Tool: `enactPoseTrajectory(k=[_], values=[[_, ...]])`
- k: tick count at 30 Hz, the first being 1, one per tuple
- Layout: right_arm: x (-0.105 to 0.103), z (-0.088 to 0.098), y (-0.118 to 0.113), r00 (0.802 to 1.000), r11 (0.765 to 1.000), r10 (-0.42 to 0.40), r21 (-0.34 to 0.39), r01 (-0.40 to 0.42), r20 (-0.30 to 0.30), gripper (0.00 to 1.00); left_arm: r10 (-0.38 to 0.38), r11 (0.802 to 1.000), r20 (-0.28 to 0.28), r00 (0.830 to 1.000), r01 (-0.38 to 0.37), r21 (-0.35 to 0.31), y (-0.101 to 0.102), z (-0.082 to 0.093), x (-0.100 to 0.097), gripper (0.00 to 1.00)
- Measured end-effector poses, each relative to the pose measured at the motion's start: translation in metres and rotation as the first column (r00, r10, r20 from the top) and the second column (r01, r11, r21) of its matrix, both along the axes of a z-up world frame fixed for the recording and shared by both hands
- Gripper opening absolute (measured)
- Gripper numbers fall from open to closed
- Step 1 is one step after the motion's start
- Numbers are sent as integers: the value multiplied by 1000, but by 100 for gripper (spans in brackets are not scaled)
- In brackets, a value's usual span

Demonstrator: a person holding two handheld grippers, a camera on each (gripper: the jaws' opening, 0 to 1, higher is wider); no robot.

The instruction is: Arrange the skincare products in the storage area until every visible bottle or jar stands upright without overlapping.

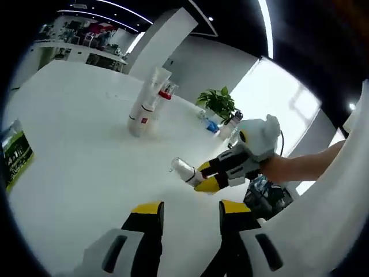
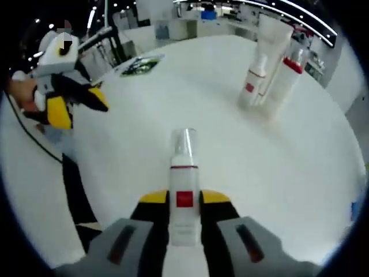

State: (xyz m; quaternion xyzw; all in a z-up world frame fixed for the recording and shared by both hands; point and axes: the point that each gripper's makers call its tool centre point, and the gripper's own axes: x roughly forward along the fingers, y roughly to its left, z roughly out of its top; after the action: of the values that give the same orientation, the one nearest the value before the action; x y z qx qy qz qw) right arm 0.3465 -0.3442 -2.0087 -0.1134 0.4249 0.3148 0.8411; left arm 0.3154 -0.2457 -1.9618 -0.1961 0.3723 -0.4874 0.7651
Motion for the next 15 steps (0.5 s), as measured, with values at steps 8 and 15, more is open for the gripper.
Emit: enactPoseTrajectory(k=[8,15], values=[[-1,34,38,992,997,-12,75,2,125,18,116,978,-163,980,-142,-151,-14,20,17,49],[-1,66,66,979,990,-15,139,-13,202,18,109,971,-199,974,-147,-186,-27,28,20,47]])
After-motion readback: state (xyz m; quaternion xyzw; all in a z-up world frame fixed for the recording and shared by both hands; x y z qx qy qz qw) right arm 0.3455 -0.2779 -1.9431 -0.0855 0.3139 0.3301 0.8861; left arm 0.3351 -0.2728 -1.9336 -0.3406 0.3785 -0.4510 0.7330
